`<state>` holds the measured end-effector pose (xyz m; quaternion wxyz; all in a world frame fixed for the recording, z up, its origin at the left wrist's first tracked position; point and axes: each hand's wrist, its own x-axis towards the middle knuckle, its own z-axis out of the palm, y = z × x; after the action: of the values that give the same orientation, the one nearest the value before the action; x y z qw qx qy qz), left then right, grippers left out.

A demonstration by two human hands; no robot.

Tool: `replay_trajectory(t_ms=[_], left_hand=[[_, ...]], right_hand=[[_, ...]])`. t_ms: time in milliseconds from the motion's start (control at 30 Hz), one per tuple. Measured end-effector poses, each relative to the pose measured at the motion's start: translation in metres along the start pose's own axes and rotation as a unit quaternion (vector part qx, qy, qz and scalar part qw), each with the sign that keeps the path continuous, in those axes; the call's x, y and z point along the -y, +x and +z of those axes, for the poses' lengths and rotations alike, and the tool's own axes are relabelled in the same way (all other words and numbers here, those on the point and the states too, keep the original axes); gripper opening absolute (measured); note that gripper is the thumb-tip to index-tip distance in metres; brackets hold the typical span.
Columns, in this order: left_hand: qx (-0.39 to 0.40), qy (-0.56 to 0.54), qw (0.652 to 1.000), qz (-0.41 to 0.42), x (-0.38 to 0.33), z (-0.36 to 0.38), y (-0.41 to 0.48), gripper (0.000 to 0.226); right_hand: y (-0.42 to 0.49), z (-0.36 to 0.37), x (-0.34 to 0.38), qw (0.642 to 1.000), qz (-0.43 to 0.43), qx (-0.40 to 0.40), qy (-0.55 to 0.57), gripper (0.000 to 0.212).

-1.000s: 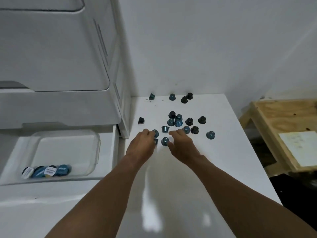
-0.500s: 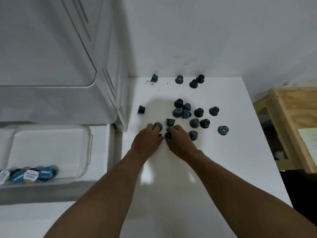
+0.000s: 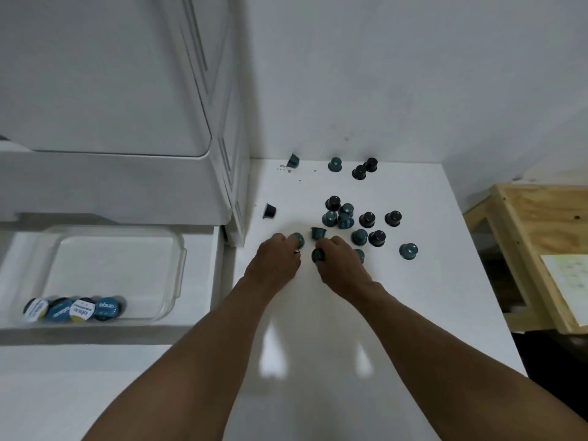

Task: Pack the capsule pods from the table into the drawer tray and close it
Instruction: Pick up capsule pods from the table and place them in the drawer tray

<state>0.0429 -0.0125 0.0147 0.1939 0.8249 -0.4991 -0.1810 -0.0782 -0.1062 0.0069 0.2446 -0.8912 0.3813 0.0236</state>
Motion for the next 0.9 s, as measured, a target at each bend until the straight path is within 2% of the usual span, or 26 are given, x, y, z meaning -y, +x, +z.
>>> replay_trajectory(t_ms=[167,333,467,733,900], left_hand=[[-0.036,0.010,0.999,-0.006,-0.031,-0.029,-0.031,0.015],[-0.094,0.016,0.995,0.029,-0.062,-0.053,-0.081,0.026],[-0.146,0.005,0.989,0.035,-0.086,-0.068,-0.132,0.037],[-0.206,-0.014,0.978,-0.014,-0.106,-0.091,-0.245,0.044],[-0.247,0.007,0.968,-0.040,-0.093,-0.116,-0.296,0.039]], right_hand=[[-0.038,-0.032,0.010,0.996,-0.057,-0.073,0.017,0.015],[-0.086,-0.069,0.024,0.993,-0.085,-0.085,0.008,0.024],[-0.133,-0.085,0.036,0.989,-0.106,-0.101,0.008,0.043],[-0.227,-0.093,0.071,0.972,-0.172,-0.155,0.027,0.031],[-0.260,-0.092,0.110,0.964,-0.205,-0.169,0.026,0.024]])
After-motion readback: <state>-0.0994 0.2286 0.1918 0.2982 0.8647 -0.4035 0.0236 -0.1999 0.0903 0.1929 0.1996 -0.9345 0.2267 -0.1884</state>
